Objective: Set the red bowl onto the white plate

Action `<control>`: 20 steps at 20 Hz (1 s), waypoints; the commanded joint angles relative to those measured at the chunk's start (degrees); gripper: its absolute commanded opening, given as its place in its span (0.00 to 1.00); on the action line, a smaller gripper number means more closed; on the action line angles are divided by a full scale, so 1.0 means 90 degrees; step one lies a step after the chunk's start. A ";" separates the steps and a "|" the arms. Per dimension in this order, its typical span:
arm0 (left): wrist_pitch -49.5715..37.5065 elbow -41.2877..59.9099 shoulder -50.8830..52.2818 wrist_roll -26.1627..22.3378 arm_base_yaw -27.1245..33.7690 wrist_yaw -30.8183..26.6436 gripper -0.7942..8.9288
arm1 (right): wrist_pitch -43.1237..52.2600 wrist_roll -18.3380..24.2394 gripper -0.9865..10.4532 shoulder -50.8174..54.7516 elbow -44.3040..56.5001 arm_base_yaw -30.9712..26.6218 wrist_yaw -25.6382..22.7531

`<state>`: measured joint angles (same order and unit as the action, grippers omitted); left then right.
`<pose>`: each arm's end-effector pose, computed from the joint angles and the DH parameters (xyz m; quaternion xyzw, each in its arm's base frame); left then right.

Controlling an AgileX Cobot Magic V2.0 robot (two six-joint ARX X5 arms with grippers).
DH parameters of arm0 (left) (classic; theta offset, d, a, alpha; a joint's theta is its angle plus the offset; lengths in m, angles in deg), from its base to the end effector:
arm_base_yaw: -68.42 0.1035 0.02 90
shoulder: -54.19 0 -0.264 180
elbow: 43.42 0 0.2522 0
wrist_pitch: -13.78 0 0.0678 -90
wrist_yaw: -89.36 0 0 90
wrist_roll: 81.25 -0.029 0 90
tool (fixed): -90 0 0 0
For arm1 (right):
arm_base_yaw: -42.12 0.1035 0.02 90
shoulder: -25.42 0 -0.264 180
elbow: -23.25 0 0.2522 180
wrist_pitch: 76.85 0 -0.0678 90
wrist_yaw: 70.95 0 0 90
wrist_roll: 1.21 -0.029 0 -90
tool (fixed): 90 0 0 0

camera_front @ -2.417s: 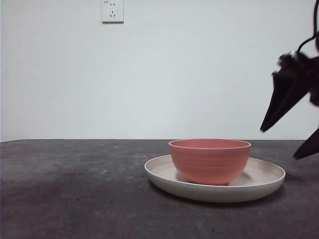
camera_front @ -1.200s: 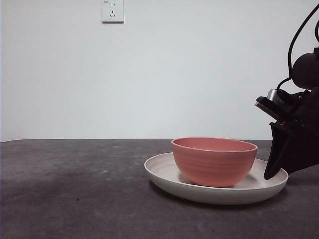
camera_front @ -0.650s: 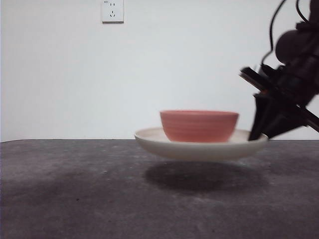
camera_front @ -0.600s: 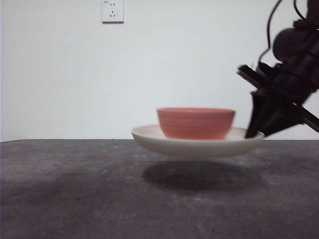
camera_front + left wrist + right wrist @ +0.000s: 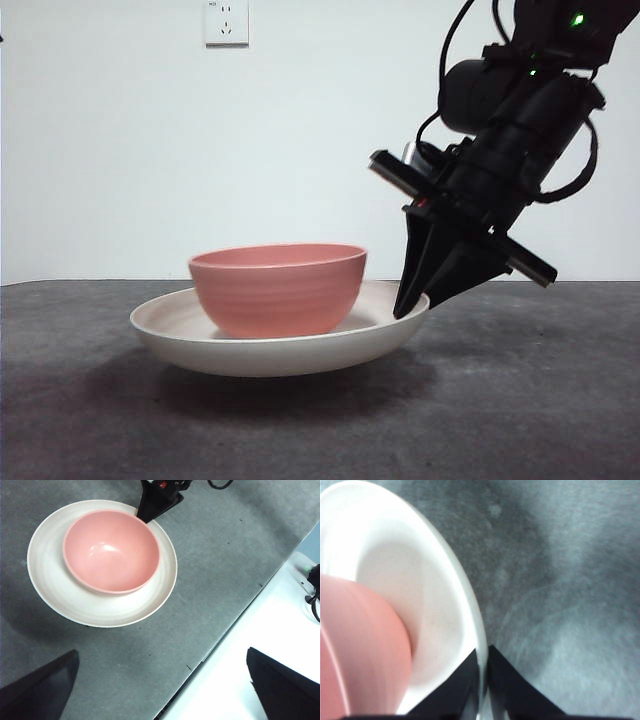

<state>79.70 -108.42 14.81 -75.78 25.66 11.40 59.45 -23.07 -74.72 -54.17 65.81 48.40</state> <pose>0.0816 -0.0837 0.3179 0.0514 0.3524 -0.4157 0.8369 0.3023 0.1482 0.1807 0.1685 0.6080 0.2631 0.7299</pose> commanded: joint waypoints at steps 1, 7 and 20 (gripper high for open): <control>-0.0070 -0.0049 -0.0032 0.0024 -0.0032 0.0029 0.63 | 0.0202 -0.0279 0.09 -0.0291 -0.0119 0.0053 0.0017; -0.0068 -0.0049 -0.0032 0.0019 -0.0032 0.0029 0.63 | 0.0369 -0.0306 0.09 -0.0559 -0.0119 0.0087 -0.0083; -0.0066 -0.0049 -0.0032 0.0022 -0.0032 0.0029 0.63 | -0.0350 0.0350 0.34 0.0391 -0.0408 0.0032 -0.0729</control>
<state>79.70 -108.42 14.81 -75.78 25.66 11.42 56.00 -22.05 -70.76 -56.66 65.89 41.95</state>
